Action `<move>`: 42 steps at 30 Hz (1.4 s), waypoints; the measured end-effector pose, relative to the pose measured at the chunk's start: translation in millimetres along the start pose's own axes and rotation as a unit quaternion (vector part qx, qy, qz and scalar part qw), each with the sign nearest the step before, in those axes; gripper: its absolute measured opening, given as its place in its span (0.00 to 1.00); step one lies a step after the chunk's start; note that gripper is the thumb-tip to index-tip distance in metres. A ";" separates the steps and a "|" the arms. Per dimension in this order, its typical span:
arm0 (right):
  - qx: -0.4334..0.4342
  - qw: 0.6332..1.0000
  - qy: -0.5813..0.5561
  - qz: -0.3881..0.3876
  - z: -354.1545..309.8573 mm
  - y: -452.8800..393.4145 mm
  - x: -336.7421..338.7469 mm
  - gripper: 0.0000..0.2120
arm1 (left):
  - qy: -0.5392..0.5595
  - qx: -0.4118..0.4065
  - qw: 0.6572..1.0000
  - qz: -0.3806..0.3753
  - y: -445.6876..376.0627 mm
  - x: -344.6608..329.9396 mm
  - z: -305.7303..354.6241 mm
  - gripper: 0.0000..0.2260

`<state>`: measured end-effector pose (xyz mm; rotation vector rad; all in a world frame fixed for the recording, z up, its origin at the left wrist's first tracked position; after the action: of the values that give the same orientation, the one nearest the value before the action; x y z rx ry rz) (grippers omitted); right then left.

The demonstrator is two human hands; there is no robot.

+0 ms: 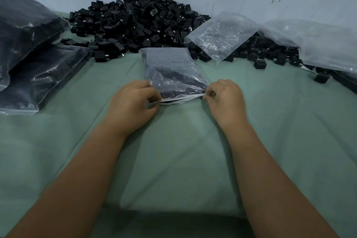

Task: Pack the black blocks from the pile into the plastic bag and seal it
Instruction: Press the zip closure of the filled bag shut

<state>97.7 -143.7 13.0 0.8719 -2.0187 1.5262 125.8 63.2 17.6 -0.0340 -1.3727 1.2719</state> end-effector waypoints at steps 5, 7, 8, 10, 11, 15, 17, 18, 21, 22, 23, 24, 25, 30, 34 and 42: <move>0.060 0.998 -0.014 -0.020 -15.1 3.0 -4.8 0.03 | 0.001 0.003 1.000 0.007 0.1 1.0 0.6 0.03; 0.042 0.999 -0.015 -0.014 -11.4 1.5 -4.9 0.03 | -0.005 0.012 1.000 0.023 -0.4 5.3 -3.0 0.02; 0.028 0.999 -0.017 -0.009 -8.3 0.7 -3.8 0.03 | -0.007 0.021 0.999 0.028 -0.4 7.5 -5.9 0.03; 0.004 1.000 -0.010 -0.001 -2.6 0.4 -1.3 0.03 | -0.005 0.038 0.999 0.022 0.1 8.4 -11.0 0.04; 0.001 1.000 0.000 0.002 -1.5 0.8 -0.4 0.03 | 0.001 0.044 0.999 0.013 0.5 7.4 -12.0 0.04; 0.059 0.998 0.007 -0.010 -13.4 3.2 -0.8 0.02 | 0.018 0.045 0.999 -0.004 1.1 3.6 -10.2 0.03; 0.082 0.996 -0.004 -0.029 -20.4 4.7 -3.1 0.01 | 0.018 0.049 0.999 -0.003 0.9 3.7 -11.0 0.03; 0.080 0.996 -0.006 -0.032 -20.8 4.3 -3.4 0.01 | 0.019 0.053 0.998 -0.002 0.8 4.3 -12.0 0.03; 0.040 0.999 0.016 -0.015 -12.0 1.8 0.4 0.02 | 0.045 0.058 0.997 -0.012 0.9 3.9 -10.9 0.04; 0.031 0.999 0.031 -0.010 -9.1 1.8 1.6 0.02 | 0.055 0.056 0.997 -0.019 1.4 2.7 -8.7 0.04; 0.031 0.999 0.040 -0.009 -8.2 1.9 2.2 0.01 | 0.062 0.052 0.996 -0.025 1.9 1.4 -6.4 0.04; 0.037 0.998 0.040 -0.012 -9.4 2.4 1.8 0.01 | 0.067 0.049 0.996 -0.028 2.2 0.4 -4.7 0.03; 0.049 0.998 0.032 -0.017 -12.6 3.3 0.8 0.02 | 0.070 0.047 0.996 -0.029 2.3 -0.1 -3.8 0.03; 0.064 0.997 0.000 -0.031 -21.9 4.1 -4.5 0.03 | 0.061 0.056 0.996 -0.023 0.6 1.2 -8.5 0.03; 0.062 0.997 0.024 -0.035 -21.5 4.5 -7.8 0.03 | 0.068 0.087 0.994 -0.017 0.2 2.3 -13.7 0.06; 0.103 0.994 0.000 -0.040 -40.9 10.3 -5.6 0.08 | 0.089 0.059 0.994 -0.014 -0.7 2.2 -3.3 0.05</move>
<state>93.6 -101.4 13.6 1.0181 -1.8267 1.7102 128.0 66.5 18.6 -0.0466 -1.1401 1.2929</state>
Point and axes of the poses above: each hand's wrist, its own y-axis away from the middle knuckle, its own x-axis out of the back of the hand, z = x × y, the point moved 8 cm from there along -y, towards the middle knuckle, and after that the axes turned 9 degrees about z, right-handed, at the moved point
